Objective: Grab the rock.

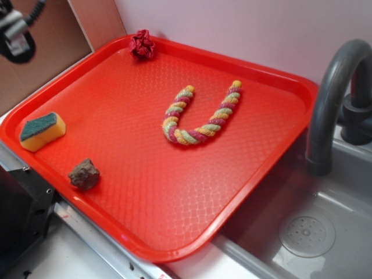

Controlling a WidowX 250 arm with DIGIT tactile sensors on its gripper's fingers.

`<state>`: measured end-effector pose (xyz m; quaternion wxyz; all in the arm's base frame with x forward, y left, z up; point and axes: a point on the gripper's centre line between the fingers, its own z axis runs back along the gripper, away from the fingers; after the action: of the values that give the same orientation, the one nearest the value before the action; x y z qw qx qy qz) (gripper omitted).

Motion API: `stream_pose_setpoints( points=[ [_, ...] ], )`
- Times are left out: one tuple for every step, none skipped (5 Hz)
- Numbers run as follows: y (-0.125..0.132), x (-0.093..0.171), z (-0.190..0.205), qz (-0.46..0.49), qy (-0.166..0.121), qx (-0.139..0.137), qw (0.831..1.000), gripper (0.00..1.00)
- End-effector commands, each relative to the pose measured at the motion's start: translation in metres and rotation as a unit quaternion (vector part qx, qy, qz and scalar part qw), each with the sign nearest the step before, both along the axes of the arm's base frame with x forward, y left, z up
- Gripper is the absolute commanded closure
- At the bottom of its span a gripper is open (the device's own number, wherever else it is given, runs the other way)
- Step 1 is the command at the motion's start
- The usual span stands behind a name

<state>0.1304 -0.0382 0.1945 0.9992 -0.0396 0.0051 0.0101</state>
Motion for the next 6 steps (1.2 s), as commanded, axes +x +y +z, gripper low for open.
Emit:
stream_pose_setpoints(
  points=[
    [-0.013, -0.002, -0.051, -0.043, 0.043, 0.007, 0.998, 0.0],
    [-0.007, -0.004, -0.076, -0.057, 0.054, -0.019, 0.997, 0.0],
    [0.0, -0.007, -0.096, -0.052, 0.071, -0.031, 0.996, 0.0],
    [0.002, -0.005, -0.116, -0.043, 0.087, -0.025, 0.995, 0.0],
    [-0.004, -0.003, -0.133, -0.051, 0.1, -0.026, 0.993, 0.0],
    [-0.013, -0.002, -0.152, -0.072, 0.117, -0.032, 0.99, 0.0]
  ],
)
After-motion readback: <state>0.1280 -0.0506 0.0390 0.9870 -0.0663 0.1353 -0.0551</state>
